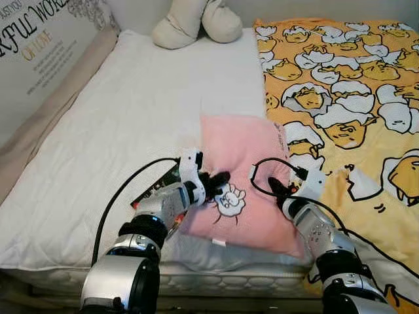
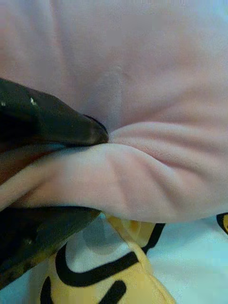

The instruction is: Clean up the room

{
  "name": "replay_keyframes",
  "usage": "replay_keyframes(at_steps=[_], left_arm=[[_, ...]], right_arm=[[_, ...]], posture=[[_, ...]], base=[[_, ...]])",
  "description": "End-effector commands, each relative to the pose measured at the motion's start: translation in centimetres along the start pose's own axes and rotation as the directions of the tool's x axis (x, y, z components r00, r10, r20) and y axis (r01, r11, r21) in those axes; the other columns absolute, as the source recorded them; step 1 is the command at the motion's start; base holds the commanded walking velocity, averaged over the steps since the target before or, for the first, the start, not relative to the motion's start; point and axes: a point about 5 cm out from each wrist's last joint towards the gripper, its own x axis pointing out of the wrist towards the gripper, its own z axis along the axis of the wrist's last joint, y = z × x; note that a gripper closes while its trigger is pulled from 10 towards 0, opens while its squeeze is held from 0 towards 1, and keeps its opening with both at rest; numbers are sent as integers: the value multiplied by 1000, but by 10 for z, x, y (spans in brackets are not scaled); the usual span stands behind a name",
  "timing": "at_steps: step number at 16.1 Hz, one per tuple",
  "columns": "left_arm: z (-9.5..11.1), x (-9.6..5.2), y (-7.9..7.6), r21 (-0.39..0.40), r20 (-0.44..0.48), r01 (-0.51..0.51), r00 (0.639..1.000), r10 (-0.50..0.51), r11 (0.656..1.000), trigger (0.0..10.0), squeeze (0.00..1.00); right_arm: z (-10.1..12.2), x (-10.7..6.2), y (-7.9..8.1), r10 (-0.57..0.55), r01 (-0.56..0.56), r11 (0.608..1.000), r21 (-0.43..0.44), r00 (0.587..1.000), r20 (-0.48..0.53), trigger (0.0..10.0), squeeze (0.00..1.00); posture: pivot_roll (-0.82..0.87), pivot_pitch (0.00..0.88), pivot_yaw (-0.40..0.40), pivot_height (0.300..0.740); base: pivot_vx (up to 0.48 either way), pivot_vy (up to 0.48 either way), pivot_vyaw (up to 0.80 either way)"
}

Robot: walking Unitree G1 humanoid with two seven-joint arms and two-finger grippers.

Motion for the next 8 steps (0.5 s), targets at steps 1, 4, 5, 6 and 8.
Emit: replay_keyframes(at_steps=[1, 4, 5, 6, 8], left_arm=[[5, 2, -5, 17, 12, 27, 1000, -27, 999, 0, 0], [0, 2, -4, 73, -12, 19, 1000, -19, 997, 0, 0], [-2, 2, -4, 79, -21, 23, 1000, -21, 997, 0, 0], [-1, 2, -3, 119, -26, 8, 1000, -5, 993, 0, 0], [3, 1, -4, 193, -4, 25, 1000, -25, 981, 0, 0]], right_arm=[[-7, 2, 4, 10, -10, 1000, -17, 1000, -29, 0, 0], [-13, 0, 2, 6, -6, 1000, -19, 999, -36, 0, 0], [-15, 0, 1, 6, -6, 1000, -19, 999, -39, 0, 0], [-16, 0, 0, 0, -1, 1000, -20, 999, -38, 0, 0], [-20, 0, -1, -7, 5, 999, -44, 999, -50, 0, 0]], posture=[[-195, 0, 123, 740], [-193, 0, 122, 740], [-192, 0, 122, 740], [-191, 0, 120, 740], [-191, 0, 120, 740]], base=[[0, 0, 0], [0, 0, 0], [0, 0, 0], [0, 0, 0], [0, 0, 0]])
